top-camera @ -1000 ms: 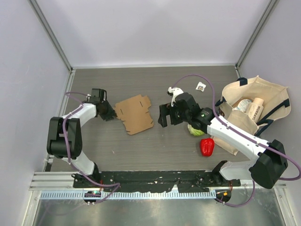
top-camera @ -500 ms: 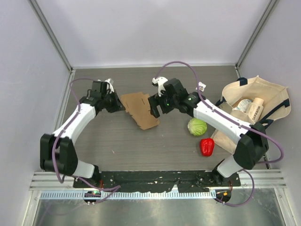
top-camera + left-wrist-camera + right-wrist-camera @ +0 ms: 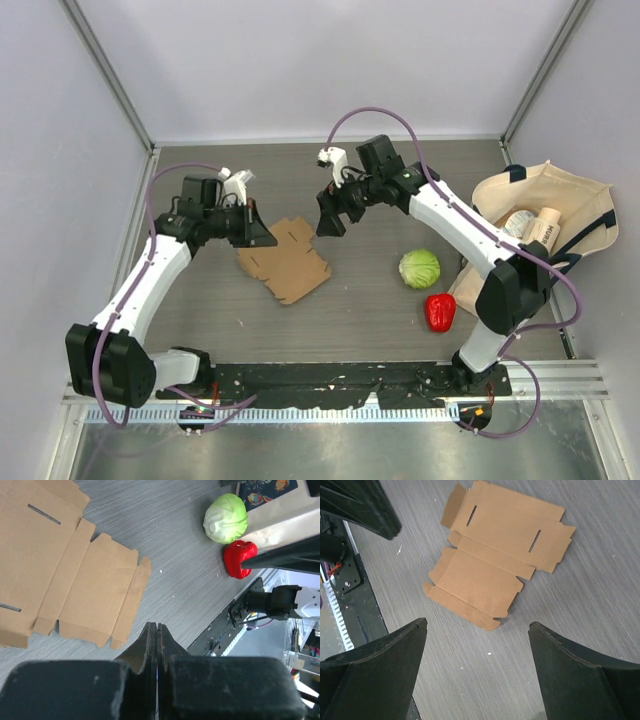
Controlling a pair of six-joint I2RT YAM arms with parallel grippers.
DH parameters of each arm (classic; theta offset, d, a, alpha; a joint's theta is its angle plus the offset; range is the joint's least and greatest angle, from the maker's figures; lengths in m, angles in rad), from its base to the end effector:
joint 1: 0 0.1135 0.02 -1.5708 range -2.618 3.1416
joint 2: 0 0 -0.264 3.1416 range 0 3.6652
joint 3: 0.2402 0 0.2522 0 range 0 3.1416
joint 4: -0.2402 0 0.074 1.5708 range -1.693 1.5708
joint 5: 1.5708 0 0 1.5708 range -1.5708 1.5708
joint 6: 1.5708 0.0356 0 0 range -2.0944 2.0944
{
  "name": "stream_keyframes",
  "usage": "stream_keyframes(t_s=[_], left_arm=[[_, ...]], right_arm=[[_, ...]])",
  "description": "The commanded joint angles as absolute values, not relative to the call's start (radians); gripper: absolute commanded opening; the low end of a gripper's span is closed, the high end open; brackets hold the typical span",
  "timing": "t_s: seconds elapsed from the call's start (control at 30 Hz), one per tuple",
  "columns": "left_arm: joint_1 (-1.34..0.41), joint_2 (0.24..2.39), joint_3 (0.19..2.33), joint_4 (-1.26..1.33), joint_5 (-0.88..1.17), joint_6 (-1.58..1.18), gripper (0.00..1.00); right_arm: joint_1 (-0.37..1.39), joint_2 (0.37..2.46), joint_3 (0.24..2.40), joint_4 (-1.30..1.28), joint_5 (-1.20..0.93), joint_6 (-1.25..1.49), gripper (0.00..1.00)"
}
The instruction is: Fold the paper box
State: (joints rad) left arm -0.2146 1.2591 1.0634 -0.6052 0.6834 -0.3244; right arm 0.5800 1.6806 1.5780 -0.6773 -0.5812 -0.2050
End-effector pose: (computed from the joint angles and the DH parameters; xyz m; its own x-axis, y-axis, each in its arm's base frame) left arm 0.2509 -0.0777 0.3030 -0.8544 -0.0667 -0.5153 0.3400 0.6781 -0.6516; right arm 0.3009 0.2205 0.3375 -0.4162 -0.4761 -0.7747 -0.8879 0.3966 0.2333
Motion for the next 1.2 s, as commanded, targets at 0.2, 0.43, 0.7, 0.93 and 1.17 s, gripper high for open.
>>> stream_keyframes(t_s=[0.2, 0.43, 0.7, 0.93, 1.17], left_arm=[[-0.222, 1.181, 0.979, -0.643, 0.008, -0.743, 0.85], [-0.137, 1.204, 0.782, -0.457, 0.006, -0.983, 0.86], [-0.092, 1.377, 0.715, -0.258, 0.040, -1.081, 0.68], [-0.092, 1.506, 0.742, -0.196, 0.058, -1.054, 0.32], [-0.106, 1.431, 0.758, -0.152, 0.176, -0.844, 0.00]], right_arm=[[0.578, 1.626, 1.450, -0.429, -0.381, 0.020, 0.85], [0.578, 1.405, 1.204, -0.275, -0.416, 0.107, 0.85], [0.580, 1.310, 1.146, -0.302, -0.336, 0.077, 0.85], [0.578, 1.296, 1.132, -0.296, -0.339, 0.094, 0.85], [0.578, 1.380, 1.166, -0.307, -0.236, 0.095, 0.86]])
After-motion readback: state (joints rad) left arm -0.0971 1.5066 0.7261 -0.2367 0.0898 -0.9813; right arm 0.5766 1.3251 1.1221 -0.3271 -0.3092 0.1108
